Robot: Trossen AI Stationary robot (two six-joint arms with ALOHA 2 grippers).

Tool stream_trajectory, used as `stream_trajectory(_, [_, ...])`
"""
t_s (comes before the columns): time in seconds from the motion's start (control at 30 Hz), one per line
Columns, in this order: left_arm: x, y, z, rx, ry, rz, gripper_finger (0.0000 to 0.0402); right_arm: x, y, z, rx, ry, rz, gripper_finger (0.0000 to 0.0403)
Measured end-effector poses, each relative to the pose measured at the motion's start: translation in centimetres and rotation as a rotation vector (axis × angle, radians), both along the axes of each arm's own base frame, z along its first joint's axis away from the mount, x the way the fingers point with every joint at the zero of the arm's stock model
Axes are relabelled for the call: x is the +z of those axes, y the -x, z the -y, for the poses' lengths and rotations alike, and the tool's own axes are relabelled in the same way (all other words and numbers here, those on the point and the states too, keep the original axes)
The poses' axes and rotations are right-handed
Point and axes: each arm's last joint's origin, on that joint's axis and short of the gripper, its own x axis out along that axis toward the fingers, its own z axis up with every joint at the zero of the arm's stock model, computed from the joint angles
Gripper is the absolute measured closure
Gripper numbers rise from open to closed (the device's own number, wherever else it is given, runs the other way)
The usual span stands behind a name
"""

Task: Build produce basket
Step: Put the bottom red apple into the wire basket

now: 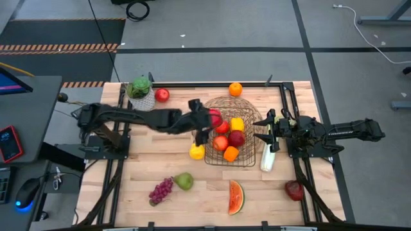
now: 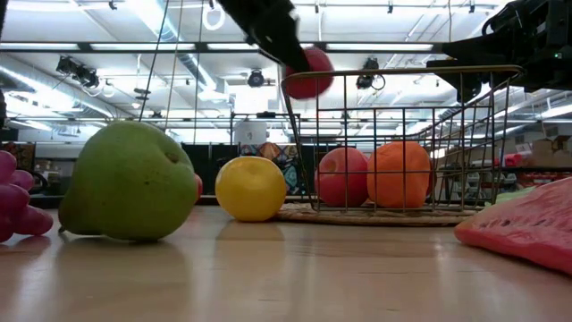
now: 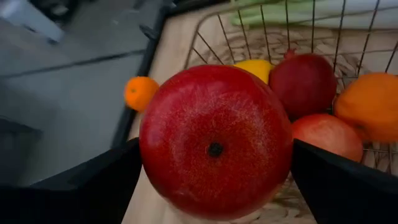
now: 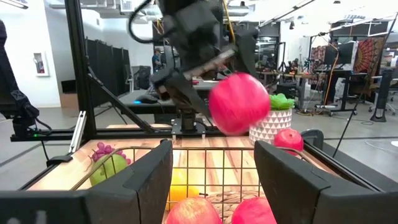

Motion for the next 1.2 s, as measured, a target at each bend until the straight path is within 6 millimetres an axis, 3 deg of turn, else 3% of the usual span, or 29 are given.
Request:
stream_trajectory(0.27, [-0.2, 4.9, 1.9, -0.022, -0.106, 0.192, 0.0006, 0.0, 0.0, 0.0, 0.0, 0.0, 0.001, 0.0172])
stream_trajectory(0.43, [-3.1, 7.7, 1.9, -0.082, -0.179, 0.33, 0.0005, 0.0, 0.0, 0.0, 0.0, 0.0, 0.001, 0.0172])
stream_trajectory(0.6, [-4.7, 9.3, 2.0, -0.161, -0.296, 0.407, 0.0005, 0.0, 0.0, 0.0, 0.0, 0.0, 0.0, 0.0172])
stream_trajectory(0.73, [-4.8, 9.5, 2.3, -0.214, -0.386, 0.384, 0.0005, 0.0, 0.0, 0.0, 0.0, 0.0, 0.001, 0.0172])
stream_trajectory(1.2, [-6.3, 9.4, 3.5, -0.443, -0.756, 0.064, 0.0005, 0.0, 0.0, 0.0, 0.0, 0.0, 0.0, 0.0172])
